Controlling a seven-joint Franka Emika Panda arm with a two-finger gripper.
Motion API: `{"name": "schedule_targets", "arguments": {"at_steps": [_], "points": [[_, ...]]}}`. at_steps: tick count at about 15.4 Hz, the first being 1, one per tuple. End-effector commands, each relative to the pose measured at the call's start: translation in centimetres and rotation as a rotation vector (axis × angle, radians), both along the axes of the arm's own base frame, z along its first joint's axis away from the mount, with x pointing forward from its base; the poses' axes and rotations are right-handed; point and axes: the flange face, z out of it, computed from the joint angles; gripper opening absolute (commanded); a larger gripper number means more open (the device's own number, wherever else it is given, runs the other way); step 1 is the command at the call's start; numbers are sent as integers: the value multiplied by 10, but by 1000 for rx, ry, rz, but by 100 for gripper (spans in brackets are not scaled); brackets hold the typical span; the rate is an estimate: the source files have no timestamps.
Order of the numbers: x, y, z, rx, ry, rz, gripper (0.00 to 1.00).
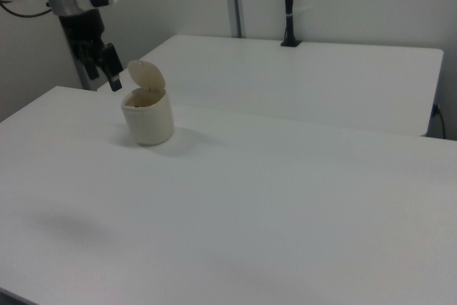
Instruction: Open the trash bin
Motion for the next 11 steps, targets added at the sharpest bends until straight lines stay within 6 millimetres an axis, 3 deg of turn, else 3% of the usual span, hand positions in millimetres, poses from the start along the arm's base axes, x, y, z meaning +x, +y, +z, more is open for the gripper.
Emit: {"name": "schedule_targets", "arguments": {"at_steps": [1,4,11], "points": [[-19,-24,9,7,13,126,100],[-13,-41,9,46,4,181,100],[16,-41,-1,126,-20,165,100]]}}
